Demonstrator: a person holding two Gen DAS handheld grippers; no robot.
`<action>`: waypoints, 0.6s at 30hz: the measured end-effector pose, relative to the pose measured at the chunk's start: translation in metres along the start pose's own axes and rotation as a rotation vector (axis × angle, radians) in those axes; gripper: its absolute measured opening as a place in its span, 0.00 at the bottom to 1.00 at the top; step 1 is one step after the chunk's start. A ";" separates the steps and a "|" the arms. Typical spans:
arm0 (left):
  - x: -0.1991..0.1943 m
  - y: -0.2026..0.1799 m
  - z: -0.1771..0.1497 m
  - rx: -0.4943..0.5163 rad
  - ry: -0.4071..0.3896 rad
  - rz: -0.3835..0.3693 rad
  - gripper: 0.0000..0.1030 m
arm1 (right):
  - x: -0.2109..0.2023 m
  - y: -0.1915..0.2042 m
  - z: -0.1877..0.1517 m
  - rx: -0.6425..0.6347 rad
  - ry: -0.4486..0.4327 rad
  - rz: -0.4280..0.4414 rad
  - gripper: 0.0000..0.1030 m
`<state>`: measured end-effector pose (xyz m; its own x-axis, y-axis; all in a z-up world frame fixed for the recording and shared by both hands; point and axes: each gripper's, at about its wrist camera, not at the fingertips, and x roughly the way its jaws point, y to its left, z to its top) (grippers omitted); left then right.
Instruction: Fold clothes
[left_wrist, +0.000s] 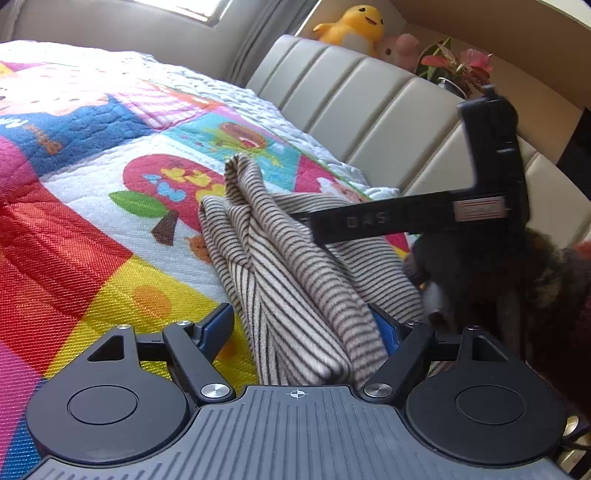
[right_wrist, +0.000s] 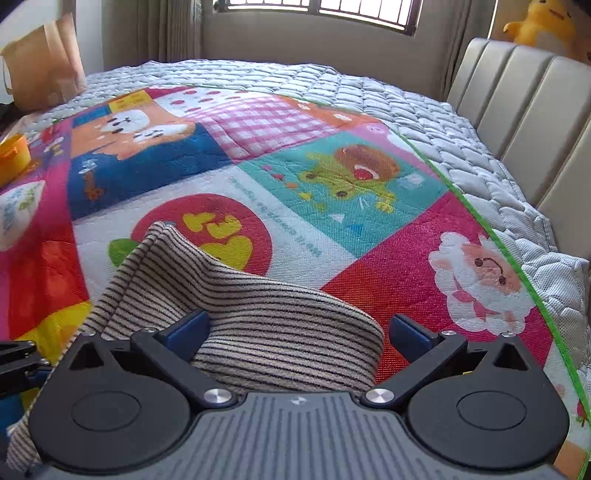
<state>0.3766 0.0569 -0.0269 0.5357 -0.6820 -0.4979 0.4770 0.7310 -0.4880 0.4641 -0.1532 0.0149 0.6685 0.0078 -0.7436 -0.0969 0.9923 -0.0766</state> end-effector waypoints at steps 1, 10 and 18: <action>0.000 0.001 0.000 -0.001 0.000 -0.004 0.80 | -0.005 -0.003 0.000 0.017 -0.010 0.014 1.00; 0.001 0.000 0.000 0.007 0.001 -0.009 0.83 | -0.054 -0.025 -0.061 0.081 -0.088 -0.065 1.00; -0.001 -0.002 -0.002 0.020 -0.018 0.004 0.84 | -0.079 -0.036 -0.097 0.293 -0.150 0.118 1.00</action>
<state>0.3734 0.0558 -0.0269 0.5500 -0.6786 -0.4869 0.4884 0.7342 -0.4716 0.3433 -0.2018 0.0121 0.7682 0.1207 -0.6287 0.0213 0.9767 0.2135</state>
